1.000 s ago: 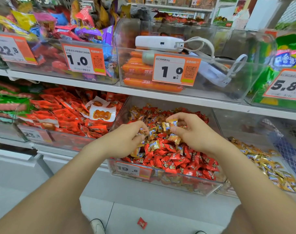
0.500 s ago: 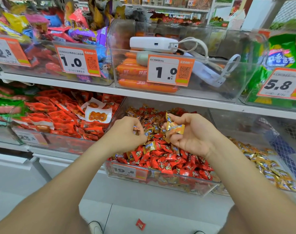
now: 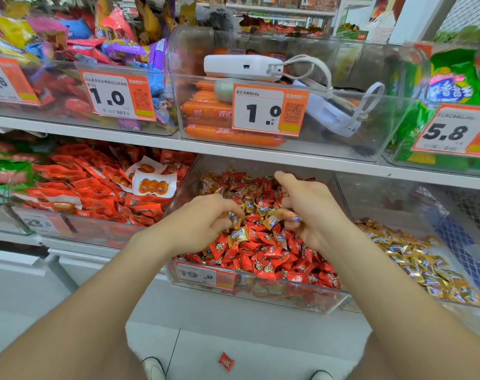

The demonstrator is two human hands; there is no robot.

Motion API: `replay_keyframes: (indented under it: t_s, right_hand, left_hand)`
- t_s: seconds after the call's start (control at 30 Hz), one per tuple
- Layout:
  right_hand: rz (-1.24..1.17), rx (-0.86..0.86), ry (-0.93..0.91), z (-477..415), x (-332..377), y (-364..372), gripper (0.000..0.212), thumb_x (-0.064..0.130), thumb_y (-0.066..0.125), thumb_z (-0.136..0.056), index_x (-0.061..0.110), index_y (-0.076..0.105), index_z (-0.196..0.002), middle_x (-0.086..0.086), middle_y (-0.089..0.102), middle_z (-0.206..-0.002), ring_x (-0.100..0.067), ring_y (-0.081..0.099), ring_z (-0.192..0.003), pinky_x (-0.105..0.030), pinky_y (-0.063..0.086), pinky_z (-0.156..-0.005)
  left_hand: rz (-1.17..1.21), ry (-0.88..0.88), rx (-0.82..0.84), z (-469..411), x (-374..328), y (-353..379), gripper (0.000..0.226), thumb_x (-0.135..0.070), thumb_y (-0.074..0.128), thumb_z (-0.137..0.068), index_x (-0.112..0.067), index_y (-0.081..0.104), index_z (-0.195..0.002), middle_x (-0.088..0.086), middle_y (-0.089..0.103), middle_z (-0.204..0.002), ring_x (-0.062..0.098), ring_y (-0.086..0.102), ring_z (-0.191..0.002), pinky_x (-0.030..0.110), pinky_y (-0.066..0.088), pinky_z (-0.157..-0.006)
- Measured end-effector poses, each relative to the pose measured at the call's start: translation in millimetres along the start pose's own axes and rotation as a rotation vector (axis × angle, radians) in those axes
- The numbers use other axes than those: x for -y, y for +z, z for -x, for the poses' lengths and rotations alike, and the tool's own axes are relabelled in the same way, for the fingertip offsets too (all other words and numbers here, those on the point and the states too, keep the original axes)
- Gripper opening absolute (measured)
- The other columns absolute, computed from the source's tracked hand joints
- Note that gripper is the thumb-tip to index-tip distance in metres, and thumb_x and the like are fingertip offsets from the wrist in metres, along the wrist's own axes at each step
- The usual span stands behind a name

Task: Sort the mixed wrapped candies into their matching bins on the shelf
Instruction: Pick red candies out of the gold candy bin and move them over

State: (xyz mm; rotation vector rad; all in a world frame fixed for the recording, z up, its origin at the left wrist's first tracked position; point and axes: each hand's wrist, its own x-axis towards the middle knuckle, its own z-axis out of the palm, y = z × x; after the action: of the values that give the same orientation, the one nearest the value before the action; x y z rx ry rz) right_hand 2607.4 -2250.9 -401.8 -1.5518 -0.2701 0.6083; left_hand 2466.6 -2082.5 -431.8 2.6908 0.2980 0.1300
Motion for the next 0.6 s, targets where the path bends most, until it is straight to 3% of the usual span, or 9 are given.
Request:
replay_keyframes:
  t_s: [0.13,0.27,0.33,0.4,0.5,0.6]
  right_hand:
    - [0.251,0.013,-0.209,4.1,-1.4,-6.0,0.041,0.041,0.072,-0.099,0.011,0.059,-0.073,0.001,0.054,-0.052,-0.019,0.054,-0.046,-0.024,0.035,-0.039]
    - [0.650,-0.029,-0.454,-2.9,-4.1,-14.3,0.023,0.029,0.064,-0.104,0.018,0.079,-0.091,0.006,0.077,-0.078,-0.001,0.057,-0.050,-0.024,0.046,-0.056]
    - [0.882,-0.003,-0.572,-3.1,-4.0,-16.6,0.021,0.025,0.059,-0.106,0.024,0.080,-0.105,0.012,0.078,-0.089,0.006,0.065,-0.070,-0.021,0.050,-0.070]
    - [0.974,0.069,-0.595,-1.1,-3.3,-19.3,0.025,0.036,0.060,-0.105,0.025,0.082,-0.102,0.012,0.078,-0.097,0.000,0.069,-0.089,-0.023,0.050,-0.078]
    - [1.047,0.218,-0.620,2.5,-2.5,-24.3,0.037,0.044,0.060,-0.104,0.020,0.081,-0.085,0.005,0.078,-0.083,-0.007,0.071,-0.081,-0.026,0.050,-0.081]
    - [1.046,0.405,-0.643,10.5,-0.1,-25.7,0.029,0.039,0.061,-0.105,0.024,0.080,-0.089,0.004,0.073,-0.072,-0.010,0.068,-0.069,-0.025,0.050,-0.073]
  left_hand:
    - [-0.045,0.015,0.033,-6.6,-1.7,12.0,0.009,-0.026,0.056,-0.107,-0.030,0.060,-0.114,-0.010,0.045,-0.109,0.015,0.056,-0.094,0.043,0.052,-0.087]
    - [-0.086,0.014,0.002,-13.0,-4.2,13.8,0.010,-0.023,0.059,-0.106,-0.025,0.054,-0.097,-0.010,0.047,-0.105,0.014,0.054,-0.094,0.032,0.048,-0.082]
    - [-0.032,0.018,-0.044,-12.8,-7.8,8.5,0.014,-0.024,0.058,-0.107,-0.024,0.052,-0.094,-0.010,0.051,-0.101,0.010,0.054,-0.089,0.029,0.045,-0.077]
    - [0.031,0.032,-0.075,-10.4,-11.1,2.8,0.013,-0.025,0.055,-0.108,-0.022,0.052,-0.096,-0.007,0.057,-0.093,0.008,0.056,-0.079,0.031,0.046,-0.070]
    - [0.083,0.041,-0.093,-5.9,-11.5,-1.0,0.010,-0.027,0.046,-0.110,-0.022,0.047,-0.101,0.000,0.062,-0.074,0.016,0.058,-0.062,0.042,0.052,-0.058]
    - [0.034,0.007,-0.076,-3.6,-9.3,-1.3,0.007,-0.032,0.041,-0.110,-0.029,0.045,-0.105,0.000,0.063,-0.074,0.017,0.057,-0.062,0.045,0.048,-0.056]
